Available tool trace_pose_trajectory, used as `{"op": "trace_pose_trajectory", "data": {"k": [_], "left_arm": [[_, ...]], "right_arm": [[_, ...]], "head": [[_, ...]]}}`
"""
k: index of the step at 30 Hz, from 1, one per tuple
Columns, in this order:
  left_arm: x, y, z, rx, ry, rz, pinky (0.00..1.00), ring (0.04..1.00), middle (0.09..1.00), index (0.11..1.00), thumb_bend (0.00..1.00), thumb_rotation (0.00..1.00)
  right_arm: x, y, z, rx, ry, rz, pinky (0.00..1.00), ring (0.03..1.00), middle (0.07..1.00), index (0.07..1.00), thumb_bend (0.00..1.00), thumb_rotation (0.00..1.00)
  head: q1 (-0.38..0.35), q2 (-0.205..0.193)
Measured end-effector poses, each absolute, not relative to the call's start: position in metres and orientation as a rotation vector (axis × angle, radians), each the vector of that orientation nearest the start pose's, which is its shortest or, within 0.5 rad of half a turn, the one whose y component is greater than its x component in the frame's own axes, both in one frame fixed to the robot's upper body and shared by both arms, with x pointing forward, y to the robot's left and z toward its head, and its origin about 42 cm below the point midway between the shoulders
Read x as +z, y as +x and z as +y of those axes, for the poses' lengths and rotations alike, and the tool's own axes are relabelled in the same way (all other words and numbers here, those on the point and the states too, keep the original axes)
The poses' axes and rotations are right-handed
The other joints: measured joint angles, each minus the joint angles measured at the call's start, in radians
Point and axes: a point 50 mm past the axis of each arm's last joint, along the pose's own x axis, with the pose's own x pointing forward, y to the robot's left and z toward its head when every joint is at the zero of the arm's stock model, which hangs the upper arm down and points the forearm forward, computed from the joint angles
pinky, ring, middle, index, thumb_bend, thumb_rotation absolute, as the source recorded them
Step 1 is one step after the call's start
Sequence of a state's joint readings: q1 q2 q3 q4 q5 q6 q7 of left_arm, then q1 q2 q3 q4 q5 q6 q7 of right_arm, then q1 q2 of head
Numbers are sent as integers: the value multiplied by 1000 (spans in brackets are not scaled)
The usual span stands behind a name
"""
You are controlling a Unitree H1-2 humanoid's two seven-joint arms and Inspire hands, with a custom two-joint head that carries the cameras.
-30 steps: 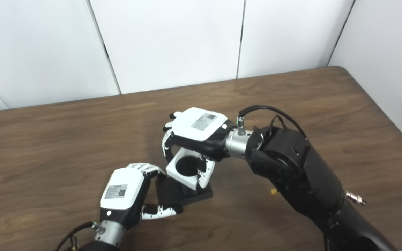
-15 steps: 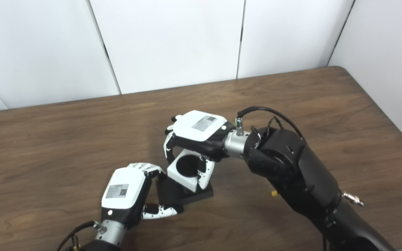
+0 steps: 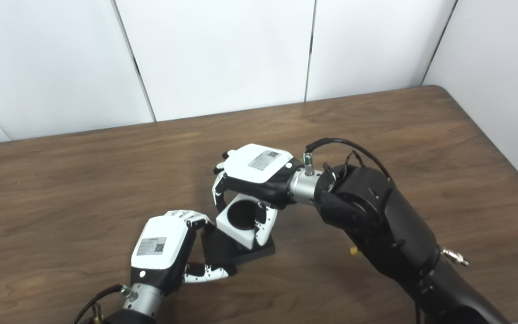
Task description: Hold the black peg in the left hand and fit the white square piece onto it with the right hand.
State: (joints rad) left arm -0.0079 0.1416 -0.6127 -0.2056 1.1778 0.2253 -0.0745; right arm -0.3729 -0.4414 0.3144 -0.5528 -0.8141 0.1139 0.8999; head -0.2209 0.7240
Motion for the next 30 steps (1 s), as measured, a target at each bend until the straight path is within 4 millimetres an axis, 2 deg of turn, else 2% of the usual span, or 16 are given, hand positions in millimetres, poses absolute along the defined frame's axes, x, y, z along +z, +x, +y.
{"op": "trace_pose_trajectory", "data": {"k": [15,30], "left_arm": [[127,239,101,-384,1263,-273,796,769,712,489,516,51],[127,240,101,-383,1267,-274,792,767,709,488,516,52]], "right_arm": [[290,306,-195,738,-1459,-338,1000,917,775,602,981,347],[294,308,-197,729,-1455,-303,1000,922,782,608,1000,382]], "head": [[0,3],[0,6]]}}
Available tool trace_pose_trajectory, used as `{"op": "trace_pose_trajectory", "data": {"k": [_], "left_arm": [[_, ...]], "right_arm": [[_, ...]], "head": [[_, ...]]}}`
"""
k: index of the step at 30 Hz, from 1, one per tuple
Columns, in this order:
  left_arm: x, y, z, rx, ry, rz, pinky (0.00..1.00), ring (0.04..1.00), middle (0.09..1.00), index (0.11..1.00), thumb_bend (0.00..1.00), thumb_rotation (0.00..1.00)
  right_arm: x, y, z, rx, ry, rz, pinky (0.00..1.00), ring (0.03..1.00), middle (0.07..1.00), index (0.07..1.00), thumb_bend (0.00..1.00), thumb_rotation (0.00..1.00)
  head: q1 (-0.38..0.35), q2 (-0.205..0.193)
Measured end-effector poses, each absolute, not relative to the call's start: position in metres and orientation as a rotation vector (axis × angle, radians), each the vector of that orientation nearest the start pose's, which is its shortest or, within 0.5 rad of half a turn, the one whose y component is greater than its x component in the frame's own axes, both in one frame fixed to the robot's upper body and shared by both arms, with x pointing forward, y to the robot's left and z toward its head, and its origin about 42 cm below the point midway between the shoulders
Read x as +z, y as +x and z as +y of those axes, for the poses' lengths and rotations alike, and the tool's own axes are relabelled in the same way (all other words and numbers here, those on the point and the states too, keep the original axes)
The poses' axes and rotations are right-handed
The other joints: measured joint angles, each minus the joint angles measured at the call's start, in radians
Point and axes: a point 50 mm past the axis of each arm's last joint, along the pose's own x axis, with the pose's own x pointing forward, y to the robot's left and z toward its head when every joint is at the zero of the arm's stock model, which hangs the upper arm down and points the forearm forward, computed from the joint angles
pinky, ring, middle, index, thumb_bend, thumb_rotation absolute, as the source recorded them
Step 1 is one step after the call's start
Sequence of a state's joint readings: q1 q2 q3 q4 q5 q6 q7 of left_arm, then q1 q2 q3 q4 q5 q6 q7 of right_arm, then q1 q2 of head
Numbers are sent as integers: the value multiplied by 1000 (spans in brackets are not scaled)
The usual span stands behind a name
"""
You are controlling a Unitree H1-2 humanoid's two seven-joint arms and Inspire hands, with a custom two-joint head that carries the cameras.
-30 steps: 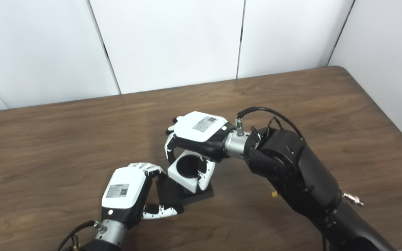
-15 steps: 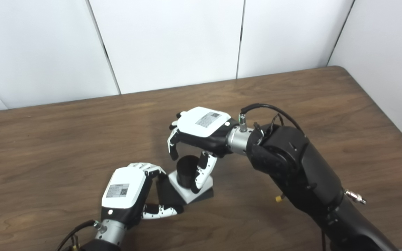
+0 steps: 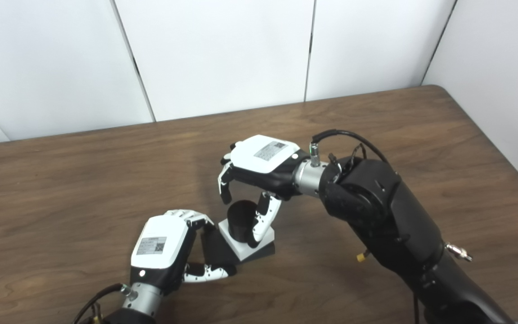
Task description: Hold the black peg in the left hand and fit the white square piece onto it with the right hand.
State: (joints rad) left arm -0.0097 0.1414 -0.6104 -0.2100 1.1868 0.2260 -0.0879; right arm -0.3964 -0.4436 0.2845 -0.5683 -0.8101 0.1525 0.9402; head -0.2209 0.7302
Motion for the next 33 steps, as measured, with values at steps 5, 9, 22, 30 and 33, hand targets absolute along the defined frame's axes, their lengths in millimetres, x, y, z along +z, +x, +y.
{"op": "trace_pose_trajectory", "data": {"k": [5,9,22,30,33], "left_arm": [[127,240,102,-383,1268,-271,796,768,709,489,516,56],[127,241,103,-386,1267,-270,796,767,711,492,515,77],[122,243,112,-438,1258,-250,833,865,876,819,931,410],[129,249,121,-504,1275,-214,884,911,933,902,1000,646],[135,249,126,-527,1263,-194,885,917,942,938,1000,655]], "right_arm": [[299,308,-197,731,-1459,-301,1000,930,793,635,1000,415],[305,308,-196,725,-1457,-291,1000,951,822,723,1000,451],[310,313,-193,737,-1509,-217,1000,1000,950,870,1000,473],[314,315,-194,728,-1513,-211,1000,1000,941,861,1000,464],[313,315,-194,727,-1513,-206,1000,1000,937,857,1000,454]], "head": [[-3,3],[0,3],[-11,-9],[11,-12],[14,-11]]}}
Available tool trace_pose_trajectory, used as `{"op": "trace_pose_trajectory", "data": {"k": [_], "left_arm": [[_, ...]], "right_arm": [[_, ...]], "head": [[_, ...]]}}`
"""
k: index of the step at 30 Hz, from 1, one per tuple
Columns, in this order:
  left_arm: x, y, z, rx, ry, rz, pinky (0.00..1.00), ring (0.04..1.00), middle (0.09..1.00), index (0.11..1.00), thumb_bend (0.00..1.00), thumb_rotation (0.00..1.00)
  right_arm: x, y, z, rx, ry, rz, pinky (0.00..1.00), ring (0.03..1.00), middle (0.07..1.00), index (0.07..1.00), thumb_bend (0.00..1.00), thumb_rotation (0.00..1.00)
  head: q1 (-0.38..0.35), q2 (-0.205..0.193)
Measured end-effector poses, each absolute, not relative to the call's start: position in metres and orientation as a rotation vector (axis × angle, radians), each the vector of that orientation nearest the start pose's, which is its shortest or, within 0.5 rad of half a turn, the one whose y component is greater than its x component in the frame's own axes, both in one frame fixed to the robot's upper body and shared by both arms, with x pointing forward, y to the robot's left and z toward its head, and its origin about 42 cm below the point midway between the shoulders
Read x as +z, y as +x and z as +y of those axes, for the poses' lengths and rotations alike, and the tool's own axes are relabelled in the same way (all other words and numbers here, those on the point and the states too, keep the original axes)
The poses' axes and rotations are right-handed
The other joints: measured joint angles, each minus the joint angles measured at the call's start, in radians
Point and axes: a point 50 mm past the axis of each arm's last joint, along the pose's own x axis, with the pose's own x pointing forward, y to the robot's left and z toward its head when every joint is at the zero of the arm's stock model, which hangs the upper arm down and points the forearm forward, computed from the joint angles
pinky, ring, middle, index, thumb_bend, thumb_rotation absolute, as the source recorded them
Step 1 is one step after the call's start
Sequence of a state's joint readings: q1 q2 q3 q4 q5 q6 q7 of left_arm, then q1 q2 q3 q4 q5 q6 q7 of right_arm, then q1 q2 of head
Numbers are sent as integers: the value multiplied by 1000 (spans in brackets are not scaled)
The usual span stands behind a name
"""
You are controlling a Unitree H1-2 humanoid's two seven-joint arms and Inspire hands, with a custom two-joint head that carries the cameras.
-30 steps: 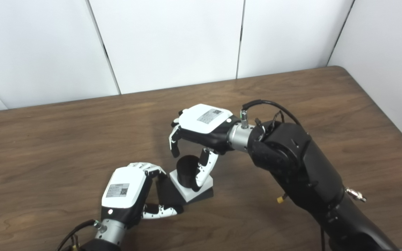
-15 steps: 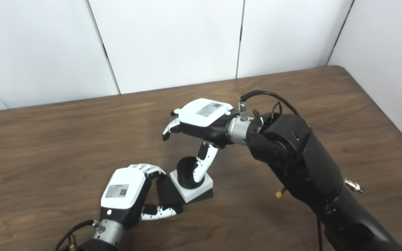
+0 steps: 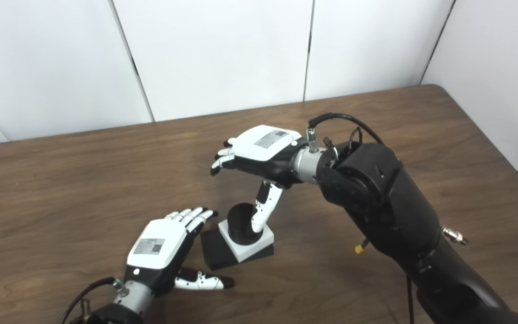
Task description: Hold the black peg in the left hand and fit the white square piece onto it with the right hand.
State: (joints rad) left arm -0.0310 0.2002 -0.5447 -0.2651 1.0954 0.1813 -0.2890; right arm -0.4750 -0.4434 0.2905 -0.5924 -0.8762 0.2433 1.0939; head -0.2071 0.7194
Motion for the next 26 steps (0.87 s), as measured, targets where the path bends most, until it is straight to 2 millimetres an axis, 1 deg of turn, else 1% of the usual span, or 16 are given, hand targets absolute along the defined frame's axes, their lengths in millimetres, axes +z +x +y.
{"op": "trace_pose_trajectory", "data": {"k": [2,5,9,11,15,17,19,20,21,22,23,24,25,26], "left_arm": [[139,249,131,-530,1256,-185,891,926,950,968,1000,636],[143,245,142,-525,1241,-173,875,915,943,968,1000,612],[150,242,159,-532,1195,-149,883,914,942,956,1000,612],[153,240,166,-531,1154,-133,869,904,933,956,1000,645],[160,242,183,-482,1057,-101,837,900,934,964,1000,662],[165,241,193,-438,1012,-86,785,899,938,966,1000,651],[171,242,201,-376,943,-83,737,883,932,957,1000,649],[172,242,204,-338,908,-91,727,881,931,948,1000,634],[174,242,206,-300,865,-100,737,888,935,942,1000,629],[174,241,208,-254,820,-110,801,906,933,926,1000,648],[174,239,210,-214,769,-123,836,914,929,917,978,649],[173,237,212,-181,728,-137,844,915,928,915,970,648],[172,234,214,-148,681,-152,873,923,935,922,921,666],[170,233,216,-129,639,-165,881,925,939,927,895,684]], "right_arm": [[313,315,-194,727,-1512,-206,1000,1000,933,854,1000,455],[314,316,-196,722,-1510,-203,1000,1000,931,851,1000,461],[315,317,-197,717,-1500,-204,1000,1000,928,850,1000,466],[315,317,-199,716,-1488,-199,1000,1000,928,850,1000,460],[316,323,-208,713,-1384,-147,1000,1000,940,871,1000,476],[317,325,-216,705,-1318,-120,975,1000,947,894,1000,507],[317,324,-226,698,-1242,-98,947,1000,951,904,1000,518],[316,323,-231,686,-1198,-94,928,1000,952,907,1000,529],[315,322,-236,671,-1162,-91,918,1000,953,914,1000,552],[312,321,-242,658,-1109,-90,910,988,957,941,1000,625],[307,320,-249,629,-1051,-92,913,985,965,958,1000,675],[300,319,-255,596,-995,-88,913,985,967,962,1000,686],[290,317,-262,558,-934,-77,931,991,983,980,1000,751],[281,313,-268,519,-883,-64,937,993,989,987,990,794]], "head": [[5,-2],[12,-2],[17,-2],[21,-5],[28,-11],[28,-11],[26,-14],[26,-14],[26,-14],[26,-14],[23,-15],[23,-15],[23,-15],[23,-15]]}}
